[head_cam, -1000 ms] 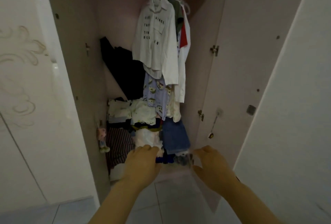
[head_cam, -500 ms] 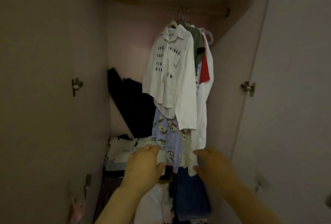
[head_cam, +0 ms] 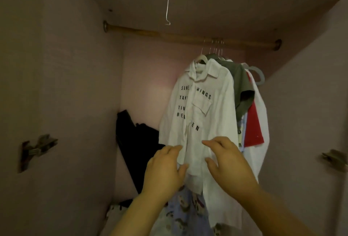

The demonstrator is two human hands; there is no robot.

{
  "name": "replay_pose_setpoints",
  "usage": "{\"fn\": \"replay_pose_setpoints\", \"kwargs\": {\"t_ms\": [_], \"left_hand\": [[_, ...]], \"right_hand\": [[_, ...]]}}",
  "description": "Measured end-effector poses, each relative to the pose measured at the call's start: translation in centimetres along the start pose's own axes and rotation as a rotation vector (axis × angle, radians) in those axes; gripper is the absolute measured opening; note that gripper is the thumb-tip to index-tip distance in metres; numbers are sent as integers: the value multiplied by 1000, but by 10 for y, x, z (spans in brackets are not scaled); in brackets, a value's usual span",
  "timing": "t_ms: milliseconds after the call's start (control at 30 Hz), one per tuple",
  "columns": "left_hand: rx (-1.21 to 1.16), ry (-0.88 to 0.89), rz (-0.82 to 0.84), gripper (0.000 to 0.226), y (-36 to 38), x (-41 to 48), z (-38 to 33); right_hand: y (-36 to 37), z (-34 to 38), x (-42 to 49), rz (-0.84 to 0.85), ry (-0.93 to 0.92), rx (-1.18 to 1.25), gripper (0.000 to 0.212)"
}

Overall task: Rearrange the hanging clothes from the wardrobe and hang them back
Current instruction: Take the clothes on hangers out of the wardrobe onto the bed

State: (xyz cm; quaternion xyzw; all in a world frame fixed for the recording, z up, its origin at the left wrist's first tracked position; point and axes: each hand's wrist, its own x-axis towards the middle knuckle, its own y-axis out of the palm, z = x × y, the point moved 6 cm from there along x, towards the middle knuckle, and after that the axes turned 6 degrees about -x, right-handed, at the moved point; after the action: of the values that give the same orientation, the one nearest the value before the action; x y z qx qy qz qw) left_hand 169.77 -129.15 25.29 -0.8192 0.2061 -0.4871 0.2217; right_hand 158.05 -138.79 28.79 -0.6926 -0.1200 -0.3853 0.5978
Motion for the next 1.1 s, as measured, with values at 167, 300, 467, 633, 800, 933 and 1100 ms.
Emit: {"fn": "replay_pose_setpoints", "kwargs": {"t_ms": [167,300,467,633,800,933,1100], "left_hand": [[-8,-6,-146,56,8,89,8],[-29,10,-239,54,13,141,10],[-89,42,-304,54,20,204,15],[-111,106,-369,51,22,262,19],[-137,165,-380,53,21,304,29],[-127,205,-395,53,16,325,41],[-135,260,-410,52,8,339,51]], "right_hand": [[5,-31,103,-108,-95,-25,46],[0,-44,174,-201,-156,-69,47],[-10,-52,253,-309,-212,-125,47],[-29,-69,321,-436,-164,-196,47],[-29,-105,365,-482,10,-401,45],[-23,-125,382,-484,44,-591,32],[-27,-132,385,-551,-10,-630,17]]}}
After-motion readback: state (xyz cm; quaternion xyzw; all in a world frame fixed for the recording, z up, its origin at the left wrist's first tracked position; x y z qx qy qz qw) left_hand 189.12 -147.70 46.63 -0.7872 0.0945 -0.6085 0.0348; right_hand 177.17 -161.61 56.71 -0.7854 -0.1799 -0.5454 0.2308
